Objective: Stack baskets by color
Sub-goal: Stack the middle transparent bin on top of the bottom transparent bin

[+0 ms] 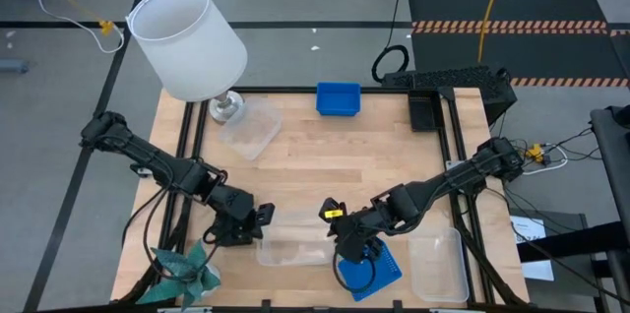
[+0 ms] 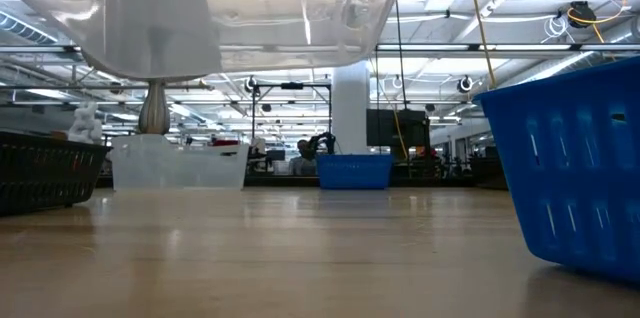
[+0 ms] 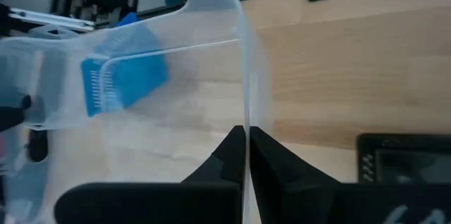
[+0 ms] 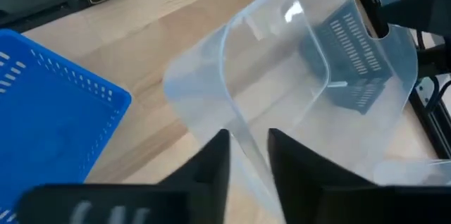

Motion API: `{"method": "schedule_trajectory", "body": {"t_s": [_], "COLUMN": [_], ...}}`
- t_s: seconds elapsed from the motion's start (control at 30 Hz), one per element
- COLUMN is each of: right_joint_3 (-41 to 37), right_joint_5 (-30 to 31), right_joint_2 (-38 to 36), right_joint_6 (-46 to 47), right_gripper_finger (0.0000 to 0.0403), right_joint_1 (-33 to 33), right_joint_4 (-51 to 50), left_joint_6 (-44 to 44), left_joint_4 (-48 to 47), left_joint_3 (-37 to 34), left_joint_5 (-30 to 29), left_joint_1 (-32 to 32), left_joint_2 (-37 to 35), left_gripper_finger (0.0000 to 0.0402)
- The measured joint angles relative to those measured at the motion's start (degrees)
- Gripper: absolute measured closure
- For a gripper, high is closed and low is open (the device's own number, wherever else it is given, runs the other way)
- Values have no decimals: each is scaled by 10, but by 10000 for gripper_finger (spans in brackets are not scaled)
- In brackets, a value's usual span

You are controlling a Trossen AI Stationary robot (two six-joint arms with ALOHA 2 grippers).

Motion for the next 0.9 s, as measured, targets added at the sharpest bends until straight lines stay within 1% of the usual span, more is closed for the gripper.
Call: {"method": "schedule_trajectory", "body": {"t_s": [0.1,0.13,0.2,0.27,0.37,0.43,0.5,0.57,0.67,0.73,0.83,0.87,0.9], "right_joint_3": [0,0,0,0,-1,-1,0,0,0,0,0,0,0], "right_joint_5": [-3,-7,-11,-11,-11,-10,3,4,7,11,14,14,14], "right_joint_2": [0,0,0,0,0,0,0,-1,-4,-9,-13,-14,-14], "right_joint_6": [8,13,31,57,86,108,137,167,215,261,343,366,389], "right_gripper_finger": [375,387,392,386,386,391,397,400,401,401,402,402,402], "right_joint_1": [1,2,4,11,24,33,40,45,57,65,73,78,81], "right_joint_4": [-16,-22,-35,-40,-47,-47,-38,-44,-40,-41,-44,-47,-52], "left_joint_6": [-9,-24,-78,-155,-264,-302,-315,-324,-360,-386,-436,-454,-466], "left_joint_4": [28,40,64,96,160,183,195,196,198,198,197,194,188], "left_joint_3": [0,0,0,0,0,0,0,0,0,0,0,0,0], "left_joint_5": [-16,-22,-33,-38,-69,-120,-175,-225,-293,-343,-434,-456,-465], "left_joint_1": [-1,-1,-1,-1,1,-7,-18,-27,-34,-38,-46,-47,-48], "left_joint_2": [0,0,0,0,-1,-2,-1,-1,-1,0,0,0,0], "left_gripper_finger": [394,394,394,382,339,298,254,213,164,140,116,111,106]}}
